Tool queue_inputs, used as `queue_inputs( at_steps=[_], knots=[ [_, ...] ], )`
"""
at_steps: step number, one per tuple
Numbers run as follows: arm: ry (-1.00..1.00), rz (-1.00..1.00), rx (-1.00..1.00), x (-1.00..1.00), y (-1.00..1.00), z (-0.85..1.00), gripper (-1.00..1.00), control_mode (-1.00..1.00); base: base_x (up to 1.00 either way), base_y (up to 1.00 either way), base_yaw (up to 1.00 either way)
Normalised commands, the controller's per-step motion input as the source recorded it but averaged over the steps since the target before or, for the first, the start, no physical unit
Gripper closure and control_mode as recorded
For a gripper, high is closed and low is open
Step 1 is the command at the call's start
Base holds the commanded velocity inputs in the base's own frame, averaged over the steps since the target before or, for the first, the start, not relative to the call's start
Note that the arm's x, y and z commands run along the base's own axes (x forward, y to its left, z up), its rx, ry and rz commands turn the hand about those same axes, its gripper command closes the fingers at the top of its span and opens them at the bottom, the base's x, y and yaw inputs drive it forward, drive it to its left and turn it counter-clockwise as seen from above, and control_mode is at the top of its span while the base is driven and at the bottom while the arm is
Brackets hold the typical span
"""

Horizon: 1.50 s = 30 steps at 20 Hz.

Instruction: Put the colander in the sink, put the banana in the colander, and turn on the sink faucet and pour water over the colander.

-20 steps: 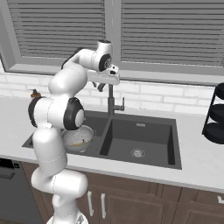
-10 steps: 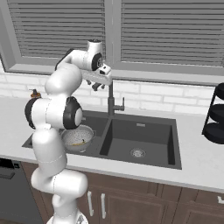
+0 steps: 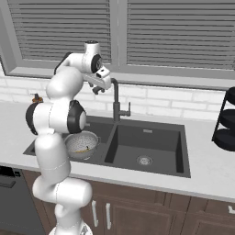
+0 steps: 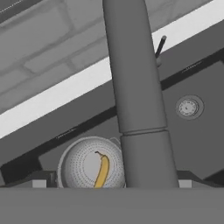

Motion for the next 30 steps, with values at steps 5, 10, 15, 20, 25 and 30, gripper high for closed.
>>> queue_inputs(
  at_steps=[5, 10, 15, 20, 25, 30],
  knots=[
    [0.0, -0.25, 0.0, 0.24, 0.22, -0.27, -1.0, -1.0, 0.0, 0.0, 0.0],
    [-0.01, -0.21, 0.0, 0.3, 0.39, -0.26, -1.0, -1.0, 0.0, 0.0, 0.0],
    [-0.07, -0.15, 0.0, 0.25, 0.41, -0.17, -1.0, -1.0, 0.0, 0.0, 0.0],
    [-0.08, -0.11, 0.04, 0.25, 0.36, -0.17, -1.0, -1.0, 0.0, 0.0, 0.0],
    [-0.08, -0.09, 0.08, 0.31, 0.37, -0.19, -1.0, -1.0, 0.0, 0.0, 0.0],
    [-0.06, -0.07, 0.1, 0.27, 0.34, -0.17, -1.0, -1.0, 0.0, 0.0, 0.0]
  ],
)
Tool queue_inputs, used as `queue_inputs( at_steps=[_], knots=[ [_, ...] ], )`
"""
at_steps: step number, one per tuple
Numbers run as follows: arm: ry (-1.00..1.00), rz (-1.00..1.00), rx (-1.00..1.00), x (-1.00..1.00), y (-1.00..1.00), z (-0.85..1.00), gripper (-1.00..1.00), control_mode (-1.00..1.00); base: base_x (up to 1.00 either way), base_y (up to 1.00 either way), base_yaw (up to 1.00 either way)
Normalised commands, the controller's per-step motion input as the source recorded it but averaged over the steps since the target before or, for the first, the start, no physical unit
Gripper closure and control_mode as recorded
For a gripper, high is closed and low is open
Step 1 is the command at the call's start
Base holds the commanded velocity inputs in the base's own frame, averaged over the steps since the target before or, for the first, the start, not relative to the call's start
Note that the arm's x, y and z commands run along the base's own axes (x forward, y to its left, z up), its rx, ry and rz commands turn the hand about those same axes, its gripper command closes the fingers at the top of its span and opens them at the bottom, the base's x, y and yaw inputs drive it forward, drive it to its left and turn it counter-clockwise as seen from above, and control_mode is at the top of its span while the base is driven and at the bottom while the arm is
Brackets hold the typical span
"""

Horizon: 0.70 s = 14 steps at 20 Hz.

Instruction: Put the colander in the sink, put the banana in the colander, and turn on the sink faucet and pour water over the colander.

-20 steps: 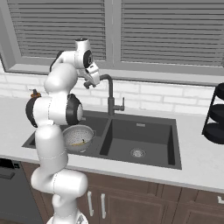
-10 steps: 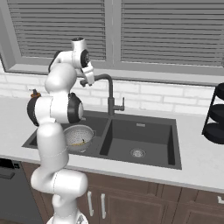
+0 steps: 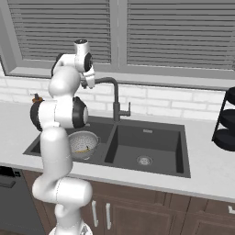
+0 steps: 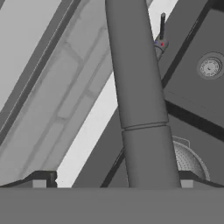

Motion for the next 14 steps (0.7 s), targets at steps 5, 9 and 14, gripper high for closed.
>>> queue_inputs(
  at_steps=[5, 9, 14],
  knots=[
    [0.0, -0.01, 0.07, 0.03, 0.13, -0.21, -1.0, -1.0, 0.0, 0.0, 0.0],
    [0.0, 0.0, 0.01, -0.07, 0.01, -0.24, -1.0, -1.0, 0.0, 0.0, 0.0],
    [0.0, 0.0, 0.01, -0.26, 0.02, 0.02, -1.0, -1.0, 0.0, 0.0, 0.0]
  ],
)
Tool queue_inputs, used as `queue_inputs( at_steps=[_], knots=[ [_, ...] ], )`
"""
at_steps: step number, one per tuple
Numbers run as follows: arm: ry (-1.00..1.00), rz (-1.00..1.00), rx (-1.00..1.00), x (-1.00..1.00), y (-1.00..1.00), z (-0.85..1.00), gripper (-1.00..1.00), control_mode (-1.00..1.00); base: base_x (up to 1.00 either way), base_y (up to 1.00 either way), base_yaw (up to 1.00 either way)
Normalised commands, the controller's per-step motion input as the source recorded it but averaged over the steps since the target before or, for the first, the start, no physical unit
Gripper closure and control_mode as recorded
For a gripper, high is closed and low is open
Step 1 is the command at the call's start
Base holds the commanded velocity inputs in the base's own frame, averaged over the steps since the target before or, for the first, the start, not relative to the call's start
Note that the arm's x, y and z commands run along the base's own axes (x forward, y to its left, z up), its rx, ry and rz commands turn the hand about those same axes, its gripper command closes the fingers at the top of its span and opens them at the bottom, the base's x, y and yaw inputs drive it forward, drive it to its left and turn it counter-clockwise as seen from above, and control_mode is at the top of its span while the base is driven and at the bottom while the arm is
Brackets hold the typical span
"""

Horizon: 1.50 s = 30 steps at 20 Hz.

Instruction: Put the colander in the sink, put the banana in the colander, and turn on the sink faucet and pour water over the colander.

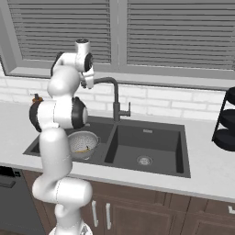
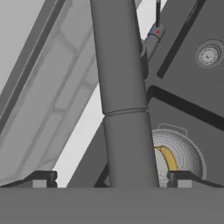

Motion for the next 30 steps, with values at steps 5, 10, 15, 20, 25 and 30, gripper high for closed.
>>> queue_inputs(
  at_steps=[5, 10, 15, 20, 25, 30],
  knots=[
    [0.01, 0.0, 0.06, -0.36, 0.0, 0.57, -1.0, -1.0, 0.0, 0.0, 0.0],
    [0.0, 0.0, 0.05, -0.6, -0.07, 0.74, -1.0, -1.0, 0.0, 0.0, 0.0],
    [-0.05, 0.07, 0.0, -0.99, -0.32, 0.2, -1.0, -1.0, 0.0, 0.0, 0.0],
    [-0.16, 0.3, -0.02, -1.0, -0.45, -0.04, -1.0, -1.0, 0.0, 0.0, 0.0],
    [-0.13, 0.44, -0.02, -1.0, -0.49, -0.04, -1.0, -1.0, 0.0, 0.0, 0.0],
    [-0.06, 0.66, -0.13, -0.64, -0.54, -0.08, -1.0, -1.0, 0.0, 0.0, 0.0]
  ],
)
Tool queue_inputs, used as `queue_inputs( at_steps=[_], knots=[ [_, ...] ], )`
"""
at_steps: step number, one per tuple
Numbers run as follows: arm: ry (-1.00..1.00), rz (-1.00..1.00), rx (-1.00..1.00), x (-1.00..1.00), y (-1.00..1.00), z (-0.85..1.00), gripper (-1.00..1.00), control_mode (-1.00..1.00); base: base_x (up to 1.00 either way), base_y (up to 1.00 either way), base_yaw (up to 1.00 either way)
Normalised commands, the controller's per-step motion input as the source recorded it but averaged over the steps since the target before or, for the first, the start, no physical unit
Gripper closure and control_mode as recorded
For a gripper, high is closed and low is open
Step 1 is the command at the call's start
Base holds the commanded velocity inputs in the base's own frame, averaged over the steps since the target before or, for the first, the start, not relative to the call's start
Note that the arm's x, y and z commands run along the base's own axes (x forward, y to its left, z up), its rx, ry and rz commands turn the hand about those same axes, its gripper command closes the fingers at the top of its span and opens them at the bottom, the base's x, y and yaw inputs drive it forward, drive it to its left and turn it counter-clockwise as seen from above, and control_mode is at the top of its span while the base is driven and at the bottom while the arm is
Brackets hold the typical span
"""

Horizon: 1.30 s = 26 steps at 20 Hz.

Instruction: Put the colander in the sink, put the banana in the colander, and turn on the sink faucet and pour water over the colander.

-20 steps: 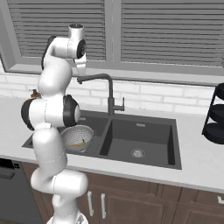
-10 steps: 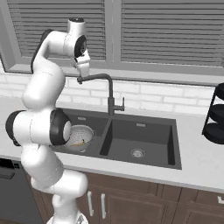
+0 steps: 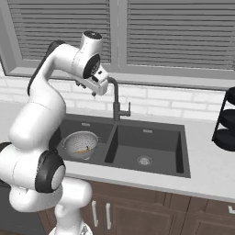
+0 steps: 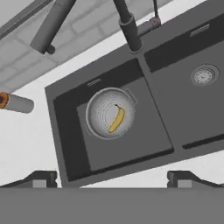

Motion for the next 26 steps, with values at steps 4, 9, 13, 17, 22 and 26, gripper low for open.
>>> queue_inputs(
  at_steps=[4, 9, 13, 17, 22, 26],
  knots=[
    [-0.25, 0.7, -0.17, -0.24, -0.54, -0.23, -1.0, -1.0, 0.0, 0.0, 0.0],
    [-0.5, 0.77, -0.15, -0.13, -0.49, -0.25, -1.0, -1.0, 0.0, 0.0, 0.0],
    [-0.76, 0.72, -0.24, -0.26, -0.32, -0.43, -1.0, -1.0, 0.0, 0.0, 0.0],
    [-0.5, 0.28, -0.13, 0.03, -0.19, -0.51, -1.0, -1.0, 0.0, 0.0, 0.0],
    [-0.1, 0.16, 0.0, 0.18, -0.48, -0.29, -1.0, -1.0, 0.0, 0.0, 0.0],
    [-0.16, 0.37, 0.0, 0.06, -0.39, -0.31, -1.0, -1.0, 0.0, 0.0, 0.0]
  ],
)
